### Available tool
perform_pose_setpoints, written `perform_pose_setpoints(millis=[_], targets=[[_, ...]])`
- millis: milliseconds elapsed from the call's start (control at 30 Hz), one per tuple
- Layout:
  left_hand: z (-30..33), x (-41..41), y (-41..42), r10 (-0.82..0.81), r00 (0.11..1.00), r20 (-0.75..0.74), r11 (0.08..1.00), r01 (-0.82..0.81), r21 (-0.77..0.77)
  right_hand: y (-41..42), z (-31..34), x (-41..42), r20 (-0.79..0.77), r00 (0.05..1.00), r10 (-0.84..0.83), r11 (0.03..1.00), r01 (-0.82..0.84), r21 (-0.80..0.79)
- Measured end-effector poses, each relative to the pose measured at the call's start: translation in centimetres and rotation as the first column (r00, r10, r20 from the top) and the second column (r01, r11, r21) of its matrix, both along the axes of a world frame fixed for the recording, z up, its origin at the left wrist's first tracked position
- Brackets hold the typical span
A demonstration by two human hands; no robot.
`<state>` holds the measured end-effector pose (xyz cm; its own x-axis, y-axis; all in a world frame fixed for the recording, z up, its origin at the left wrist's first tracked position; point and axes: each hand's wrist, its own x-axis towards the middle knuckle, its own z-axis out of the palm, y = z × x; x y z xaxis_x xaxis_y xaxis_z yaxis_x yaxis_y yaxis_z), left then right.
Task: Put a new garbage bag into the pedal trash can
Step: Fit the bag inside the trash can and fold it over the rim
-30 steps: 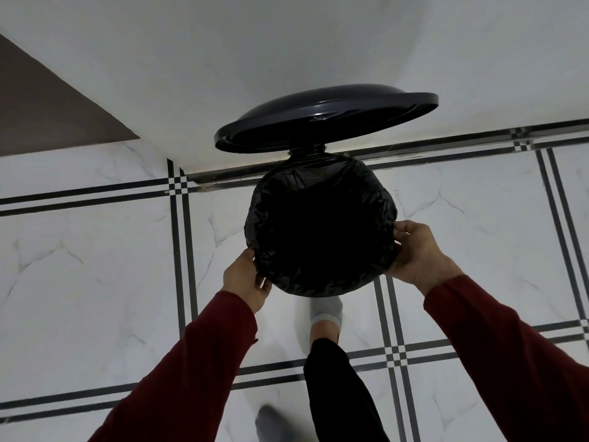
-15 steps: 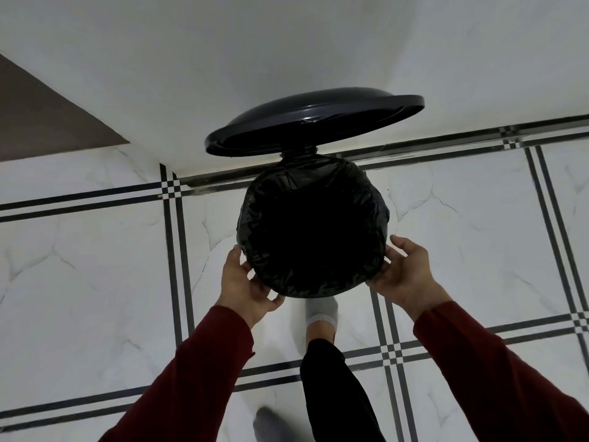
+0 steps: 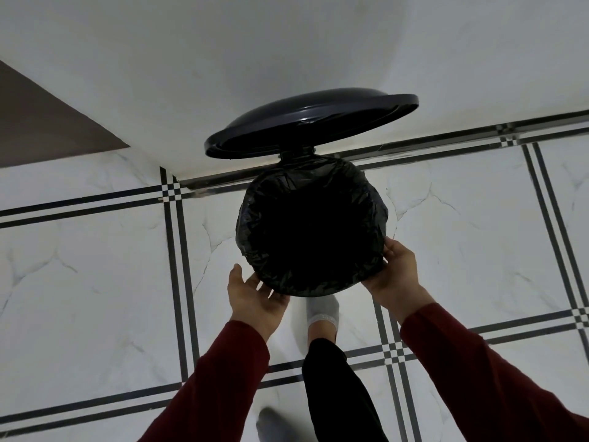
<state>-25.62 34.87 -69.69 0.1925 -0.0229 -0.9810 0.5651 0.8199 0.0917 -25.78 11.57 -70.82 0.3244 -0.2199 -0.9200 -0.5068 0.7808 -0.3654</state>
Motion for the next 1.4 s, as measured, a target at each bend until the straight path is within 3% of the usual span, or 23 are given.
perform_pose_setpoints(millis=[167, 233, 267, 333, 467, 667, 867, 1133, 1400], targets=[[-1.0, 0.5, 0.0, 0.004, 0.999, 0.052, 0.998, -0.007, 0.069, -0.4, 0.1, 1.1, -0.141, 0.978, 0.154, 0.982, -0.167, -0.084], [-1.0, 0.8, 0.1, -0.099, 0.994, 0.049, 0.985, 0.091, 0.145, -1.2, 0.0, 1.1, -0.212, 0.945, 0.249, 0.91, -0.303, -0.283], [-1.2, 1.1, 0.3, -0.189, 0.981, 0.038, 0.962, 0.177, 0.207, -1.3, 0.2, 1.5, -0.265, 0.926, 0.268, 0.824, -0.363, -0.436], [-1.4, 1.7, 0.6, -0.33, 0.944, 0.01, 0.899, 0.312, 0.308, -1.3, 0.7, 2.1, -0.223, 0.956, 0.19, 0.782, -0.284, -0.554], [-1.7, 2.5, 1.5, -0.344, 0.939, 0.021, 0.855, 0.304, 0.421, -1.8, 0.6, 3.4, -0.265, 0.917, 0.299, 0.809, -0.391, -0.44], [-1.0, 2.0, 1.2, -0.299, 0.951, 0.076, 0.894, 0.251, 0.372, -2.1, 1.3, 4.2, -0.132, 0.967, 0.217, 0.956, -0.238, -0.17], [-1.9, 2.4, 1.7, -0.243, 0.97, 0.01, 0.916, 0.226, 0.33, -2.4, 2.1, 4.8, -0.191, 0.974, 0.122, 0.992, -0.127, -0.012], [-2.4, 3.6, 2.9, -0.404, 0.914, -0.026, 0.814, 0.372, 0.446, -2.3, 2.4, 5.8, -0.221, 0.96, 0.169, 0.962, -0.21, -0.176], [0.2, 4.0, 0.9, -0.29, 0.954, -0.083, 0.819, 0.292, 0.495, -2.6, 3.7, 6.7, -0.329, 0.909, 0.256, 0.962, -0.273, -0.007]])
